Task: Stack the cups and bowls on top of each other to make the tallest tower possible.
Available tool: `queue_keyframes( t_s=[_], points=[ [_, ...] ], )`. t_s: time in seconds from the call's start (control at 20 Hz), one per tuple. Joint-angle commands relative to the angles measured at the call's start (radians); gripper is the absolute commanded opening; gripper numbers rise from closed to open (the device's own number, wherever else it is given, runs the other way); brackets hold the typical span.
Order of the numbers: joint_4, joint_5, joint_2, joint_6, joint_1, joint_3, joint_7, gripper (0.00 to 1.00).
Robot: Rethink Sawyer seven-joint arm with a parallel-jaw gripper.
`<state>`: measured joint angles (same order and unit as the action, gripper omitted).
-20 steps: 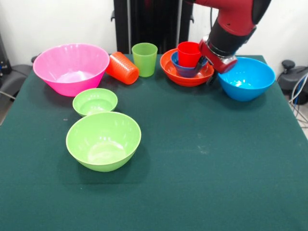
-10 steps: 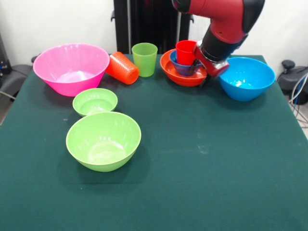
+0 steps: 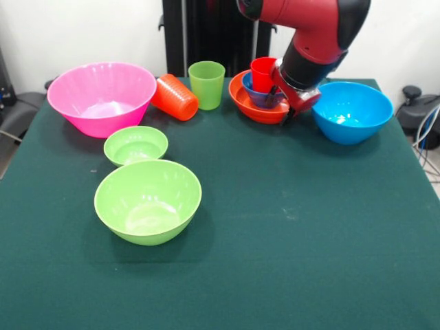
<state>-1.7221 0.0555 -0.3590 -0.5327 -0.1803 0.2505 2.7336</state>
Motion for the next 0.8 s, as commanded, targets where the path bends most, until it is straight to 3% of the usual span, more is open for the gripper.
queue_keyframes(
  t_s=[0.05, 0.8],
  points=[
    [0.033, 0.008, -0.005, 0.073, 0.033, -0.095, 0.038, 1.00],
    [0.006, 0.006, -0.003, 0.111, 0.068, -0.126, 0.032, 1.00]
  ],
)
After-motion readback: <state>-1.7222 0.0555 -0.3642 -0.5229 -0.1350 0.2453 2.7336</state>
